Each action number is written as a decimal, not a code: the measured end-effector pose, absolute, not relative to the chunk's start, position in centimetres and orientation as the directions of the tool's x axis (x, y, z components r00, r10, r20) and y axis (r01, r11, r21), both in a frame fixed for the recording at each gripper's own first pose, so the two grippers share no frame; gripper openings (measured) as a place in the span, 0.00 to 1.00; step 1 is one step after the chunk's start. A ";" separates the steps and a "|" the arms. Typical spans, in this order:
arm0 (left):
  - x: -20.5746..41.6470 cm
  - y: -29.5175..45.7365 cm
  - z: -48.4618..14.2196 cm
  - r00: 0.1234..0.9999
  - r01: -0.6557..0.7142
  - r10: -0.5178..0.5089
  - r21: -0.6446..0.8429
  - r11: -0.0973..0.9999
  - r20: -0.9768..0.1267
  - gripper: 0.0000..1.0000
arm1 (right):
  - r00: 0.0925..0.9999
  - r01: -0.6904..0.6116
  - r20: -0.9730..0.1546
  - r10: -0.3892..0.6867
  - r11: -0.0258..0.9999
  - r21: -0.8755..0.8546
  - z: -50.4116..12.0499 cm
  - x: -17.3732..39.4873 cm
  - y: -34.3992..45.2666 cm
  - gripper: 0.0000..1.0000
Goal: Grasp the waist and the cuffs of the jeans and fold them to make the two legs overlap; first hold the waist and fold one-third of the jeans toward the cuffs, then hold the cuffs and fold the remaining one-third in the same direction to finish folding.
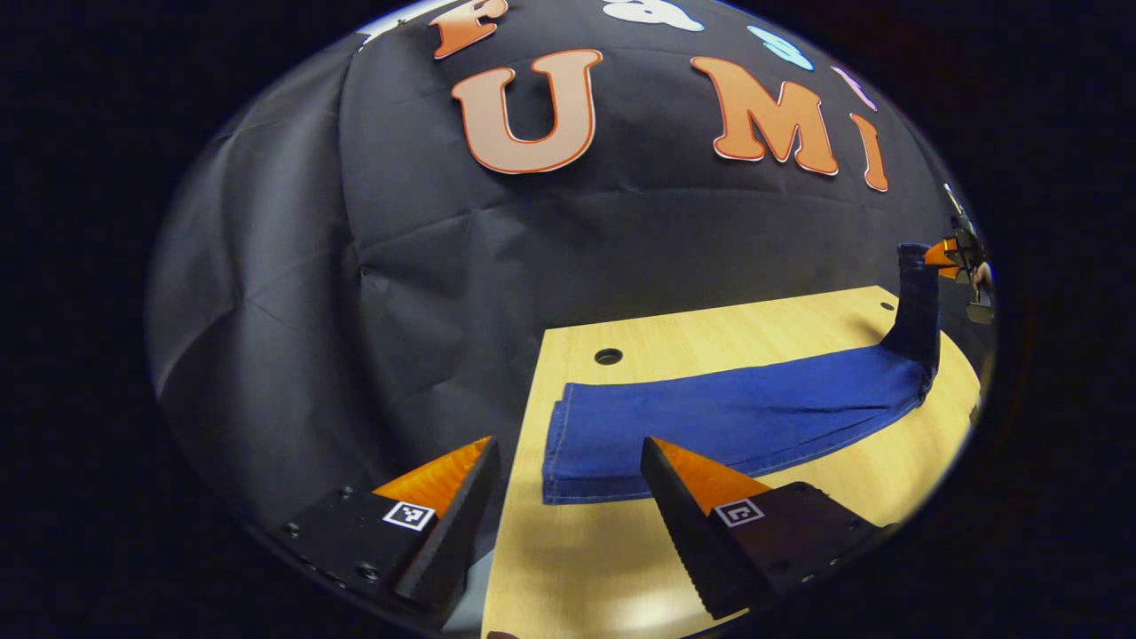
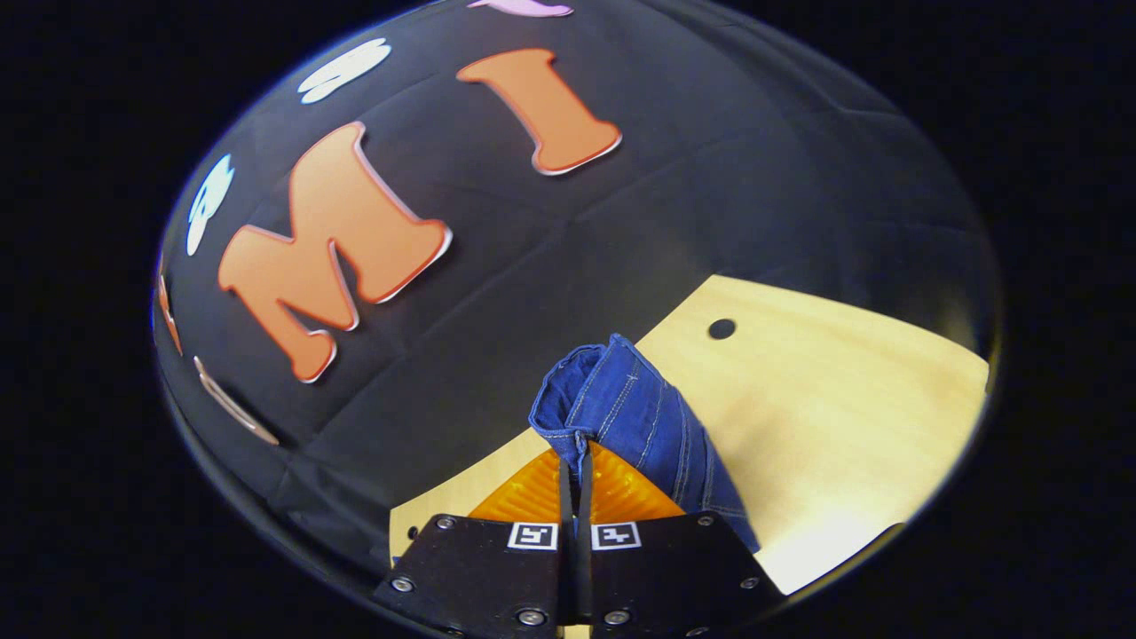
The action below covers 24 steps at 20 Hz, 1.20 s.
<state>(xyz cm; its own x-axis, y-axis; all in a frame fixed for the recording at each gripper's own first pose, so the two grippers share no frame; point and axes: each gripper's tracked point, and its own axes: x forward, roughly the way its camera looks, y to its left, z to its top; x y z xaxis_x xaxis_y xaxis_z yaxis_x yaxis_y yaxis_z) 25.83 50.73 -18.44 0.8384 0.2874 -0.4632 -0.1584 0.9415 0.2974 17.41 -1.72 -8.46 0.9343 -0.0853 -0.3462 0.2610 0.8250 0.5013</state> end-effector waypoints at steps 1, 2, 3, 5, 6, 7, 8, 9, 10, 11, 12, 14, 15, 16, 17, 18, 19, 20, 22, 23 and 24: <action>25.5 51.1 -18.5 0.839 -0.158 0.285 0.294 0.943 -0.463 0.98 | 0.937 0.235 -0.346 -0.058 0.836 0.496 -8.8 17.3 -1.5 0.00; 25.4 51.5 -18.6 0.840 -0.158 0.281 0.286 0.945 -0.464 0.98 | 0.935 0.219 -0.352 -0.035 0.840 0.497 -8.9 17.0 -1.1 0.00; 25.2 51.9 -18.6 0.838 -0.159 0.281 0.282 0.946 -0.468 0.98 | 0.934 0.206 -0.357 -0.011 0.834 0.512 -9.0 16.8 -0.1 0.00; 25.0 52.9 -19.1 0.832 -0.172 0.293 0.284 0.943 -0.470 0.98 | 0.928 0.172 -0.370 0.042 0.833 0.526 -9.6 16.5 1.1 0.00; 24.9 53.2 -19.1 0.833 -0.175 0.294 0.280 0.944 -0.468 0.98 | 0.923 0.157 -0.381 0.057 0.848 0.507 -10.3 16.3 1.3 0.00; 24.8 53.4 -19.1 0.834 -0.175 0.292 0.276 0.945 -0.468 0.98 | 0.914 0.142 -0.398 0.072 0.865 0.481 -10.6 16.3 1.7 0.00; 24.7 53.6 -19.1 0.834 -0.178 0.291 0.272 0.946 -0.469 0.98 | 0.904 0.130 -0.419 0.085 0.878 0.461 -10.6 16.1 1.4 0.00; 24.6 53.8 -19.3 0.833 -0.178 0.290 0.268 0.947 -0.471 0.98 | 0.891 0.121 -0.442 0.102 0.885 0.449 -10.4 16.0 1.3 0.00; 24.6 54.0 -19.6 0.831 -0.180 0.290 0.265 0.947 -0.474 0.98 | 0.877 0.112 -0.464 0.121 0.890 0.443 -10.5 15.9 1.3 0.00; 24.3 54.2 -19.7 0.829 -0.182 0.292 0.264 0.947 -0.477 0.98 | 0.862 0.103 -0.488 0.138 0.894 0.435 -10.4 15.7 1.3 0.00; 24.1 54.2 -19.9 0.828 -0.184 0.292 0.261 0.948 -0.478 0.98 | 0.849 0.098 -0.508 0.149 0.899 0.427 -10.3 15.7 1.2 0.00; 24.1 54.1 -20.2 0.825 -0.181 0.287 0.252 0.950 -0.487 0.98 | 0.811 0.098 -0.564 0.155 0.915 0.391 -10.6 15.5 1.3 0.00; 24.2 54.2 -20.4 0.824 -0.178 0.283 0.249 0.952 -0.491 0.98 | 0.795 0.096 -0.587 0.152 0.925 0.369 -10.5 15.4 1.3 0.00; 24.5 54.0 -20.6 0.824 -0.173 0.277 0.246 0.954 -0.494 0.98 | 0.786 0.091 -0.602 0.144 0.935 0.342 -10.1 15.4 0.9 0.00; 24.7 53.9 -20.7 0.824 -0.170 0.275 0.247 0.954 -0.495 0.98 | 0.775 0.081 -0.617 0.140 0.945 0.316 -10.0 15.2 0.8 0.00; 24.9 53.9 -20.7 0.824 -0.168 0.273 0.246 0.955 -0.496 0.98 | 0.767 0.077 -0.628 0.131 0.953 0.293 -9.8 15.3 0.4 0.00; 25.2 53.7 -20.7 0.825 -0.168 0.272 0.245 0.955 -0.495 0.98 | 0.758 0.073 -0.640 0.128 0.958 0.277 -9.7 15.2 0.5 0.01; 25.5 53.7 -20.8 0.825 -0.168 0.270 0.242 0.956 -0.496 0.98 | 0.751 0.070 -0.648 0.126 0.961 0.267 -9.7 15.2 0.6 0.01; 25.8 53.4 -21.3 0.821 -0.170 0.266 0.229 0.958 -0.504 0.98 | 0.745 0.058 -0.657 0.119 0.968 0.242 -10.3 15.4 0.8 0.01; 26.0 53.3 -21.5 0.819 -0.171 0.261 0.217 0.961 -0.510 0.98 | 0.741 0.044 -0.658 0.132 0.969 0.244 -10.5 15.3 1.0 0.01; 26.2 53.2 -21.8 0.817 -0.172 0.256 0.205 0.964 -0.517 0.98 | 0.733 0.016 -0.662 0.157 0.969 0.248 -10.8 15.1 1.5 0.03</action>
<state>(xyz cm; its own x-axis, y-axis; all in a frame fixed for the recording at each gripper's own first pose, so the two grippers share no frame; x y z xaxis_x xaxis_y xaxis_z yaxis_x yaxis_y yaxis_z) 26.23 53.16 -21.76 0.8168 0.2560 -0.5170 -0.1725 0.9635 0.2046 15.10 1.46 -10.77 0.7332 0.1569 -0.6616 0.0162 0.9687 0.2476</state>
